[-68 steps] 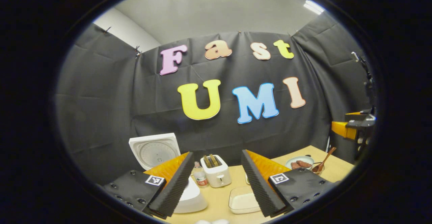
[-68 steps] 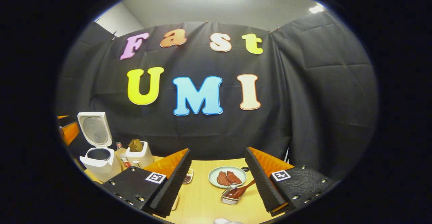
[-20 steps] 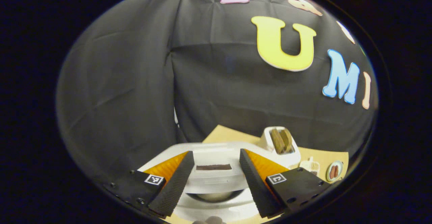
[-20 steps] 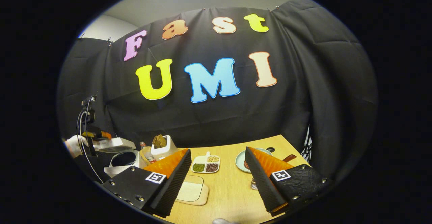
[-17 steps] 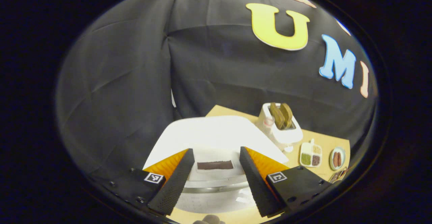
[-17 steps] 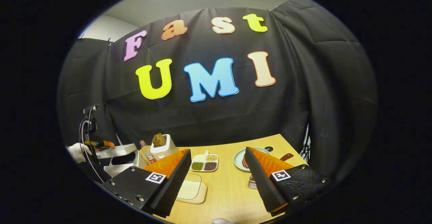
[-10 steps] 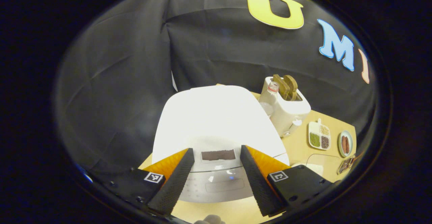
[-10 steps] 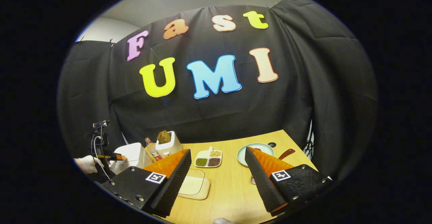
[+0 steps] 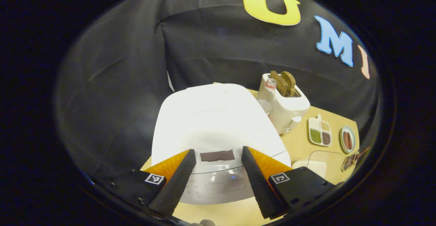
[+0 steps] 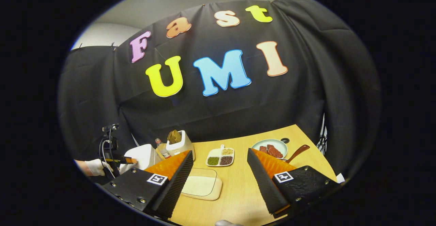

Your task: Close the left gripper, press the button to open the rice cooker; take a wooden spoon from the chopstick holder with the right hand, scoop a spoonful of rice and pour it into the rice cooker, then put the wooden spoon back into the chopstick holder.

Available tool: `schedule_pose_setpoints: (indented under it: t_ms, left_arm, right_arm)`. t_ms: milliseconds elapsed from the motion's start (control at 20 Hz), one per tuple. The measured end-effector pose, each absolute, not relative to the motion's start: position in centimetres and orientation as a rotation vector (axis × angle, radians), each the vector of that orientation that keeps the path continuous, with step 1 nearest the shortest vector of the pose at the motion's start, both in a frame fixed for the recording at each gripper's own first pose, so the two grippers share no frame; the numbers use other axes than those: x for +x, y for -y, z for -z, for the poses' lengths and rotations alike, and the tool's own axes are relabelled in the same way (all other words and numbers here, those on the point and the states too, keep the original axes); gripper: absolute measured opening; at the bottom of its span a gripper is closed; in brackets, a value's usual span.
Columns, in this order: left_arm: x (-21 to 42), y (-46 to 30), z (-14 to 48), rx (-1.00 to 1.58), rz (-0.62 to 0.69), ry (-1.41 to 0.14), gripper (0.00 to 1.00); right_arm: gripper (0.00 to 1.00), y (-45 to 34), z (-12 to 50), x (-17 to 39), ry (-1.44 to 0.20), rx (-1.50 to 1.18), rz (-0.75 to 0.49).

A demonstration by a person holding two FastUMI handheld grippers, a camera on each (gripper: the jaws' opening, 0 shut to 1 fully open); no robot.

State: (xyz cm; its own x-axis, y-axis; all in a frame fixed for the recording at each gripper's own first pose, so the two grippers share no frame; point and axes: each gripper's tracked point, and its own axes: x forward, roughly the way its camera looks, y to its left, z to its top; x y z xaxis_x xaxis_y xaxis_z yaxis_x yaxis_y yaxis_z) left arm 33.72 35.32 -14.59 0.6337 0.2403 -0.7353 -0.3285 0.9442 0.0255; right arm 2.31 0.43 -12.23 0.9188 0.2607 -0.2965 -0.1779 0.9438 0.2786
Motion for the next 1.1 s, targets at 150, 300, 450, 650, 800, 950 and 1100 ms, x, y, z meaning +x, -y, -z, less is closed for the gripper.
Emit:
schedule_pose_setpoints:
  t_ms: [150,300,450,650,800,950,1100]
  left_arm:
    - [33.9,-35.1,14.6,-0.05,-0.256,-0.79,0.98]
    - [34.2,-34.6,14.6,0.0,-0.262,-0.779,0.95]
    - [34.1,-34.4,14.6,-0.013,-0.294,-0.833,0.97]
    - [33.7,-34.6,15.1,-0.133,-0.321,-0.865,0.97]
    - [33.5,-34.6,15.0,-0.168,-0.354,-0.861,0.99]
    - [33.8,-34.7,15.0,-0.126,-0.332,-0.883,1.0]
    - [33.9,-35.9,14.4,-0.062,-0.368,-0.86,0.99]
  right_arm:
    - [0.98,-0.8,11.6,2.5,-0.337,0.271,-0.252]
    - [0.98,-0.8,11.2,3.1,-0.339,0.291,-0.261]
    - [0.98,-1.0,10.9,3.0,-0.353,0.329,-0.269]
    - [0.98,-1.6,10.9,3.0,-0.364,0.342,-0.287]
    - [0.98,-2.2,11.1,3.1,-0.376,0.349,-0.305]
    - [0.98,-2.8,11.2,2.9,-0.387,0.359,-0.324]
    - [0.98,-2.4,10.8,3.0,-0.375,0.36,-0.315]
